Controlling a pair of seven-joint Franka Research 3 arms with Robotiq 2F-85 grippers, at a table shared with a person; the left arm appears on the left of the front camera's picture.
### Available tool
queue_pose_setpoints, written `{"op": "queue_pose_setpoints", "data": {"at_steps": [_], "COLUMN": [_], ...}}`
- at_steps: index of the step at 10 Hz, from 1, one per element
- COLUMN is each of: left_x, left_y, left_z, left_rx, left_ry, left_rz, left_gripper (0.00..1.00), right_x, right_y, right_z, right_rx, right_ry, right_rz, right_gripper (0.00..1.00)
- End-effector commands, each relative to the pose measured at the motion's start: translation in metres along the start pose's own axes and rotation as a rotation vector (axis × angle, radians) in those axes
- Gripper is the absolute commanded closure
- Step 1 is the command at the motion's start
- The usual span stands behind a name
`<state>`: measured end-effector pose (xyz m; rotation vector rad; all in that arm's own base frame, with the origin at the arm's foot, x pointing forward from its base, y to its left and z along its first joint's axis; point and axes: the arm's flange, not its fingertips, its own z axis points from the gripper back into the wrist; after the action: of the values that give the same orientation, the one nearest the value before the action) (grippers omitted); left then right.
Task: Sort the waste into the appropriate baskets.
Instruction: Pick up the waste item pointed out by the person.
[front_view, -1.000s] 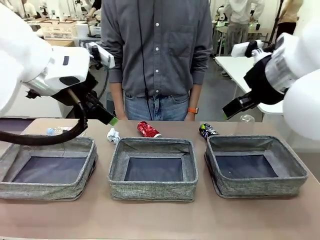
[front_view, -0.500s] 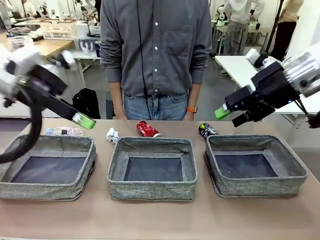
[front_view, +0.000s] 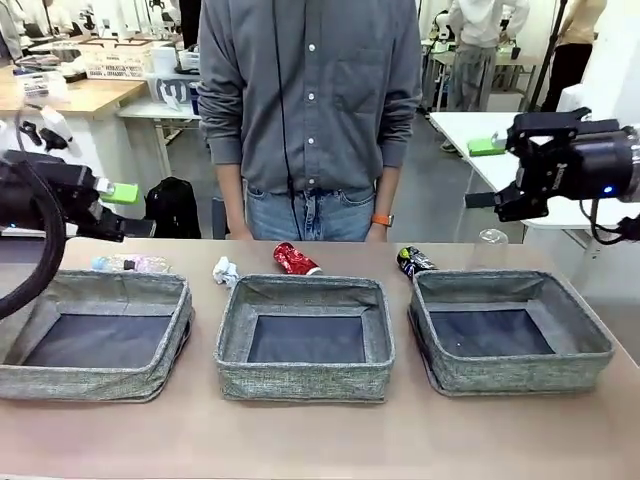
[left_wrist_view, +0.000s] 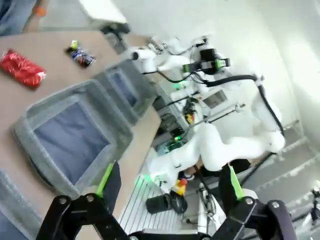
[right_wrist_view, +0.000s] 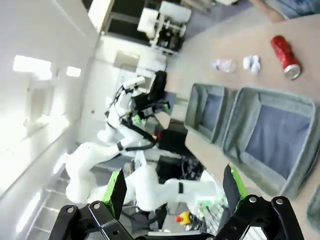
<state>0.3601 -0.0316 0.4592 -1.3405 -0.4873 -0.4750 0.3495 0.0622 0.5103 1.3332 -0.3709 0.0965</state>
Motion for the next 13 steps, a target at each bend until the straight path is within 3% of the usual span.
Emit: {"op": "queue_pose_setpoints", "data": {"at_steps": [1, 2, 13], "left_x": [0.001, 0.000, 0.000], "left_y": [-0.004, 0.000, 0.000], "left_z": [-0.035, 0.000, 0.000], "left_rx": [0.126, 0.000, 0.000], "left_ry": [0.173, 0.000, 0.000], "left_rz": [-0.026, 0.000, 0.000], "left_gripper": [0.00, 0.00, 0.00], "right_x": [-0.004, -0.004, -0.004], "right_y": [0.010, 0.010, 0.010], "right_z": [0.001, 0.001, 0.001], "right_rx": [0.005, 0.005, 0.005], "right_ry": [0.037, 0.037, 0.037], "right_rz": [-0.014, -0.014, -0.014], "right_gripper": [0.00, 0.00, 0.00]}}
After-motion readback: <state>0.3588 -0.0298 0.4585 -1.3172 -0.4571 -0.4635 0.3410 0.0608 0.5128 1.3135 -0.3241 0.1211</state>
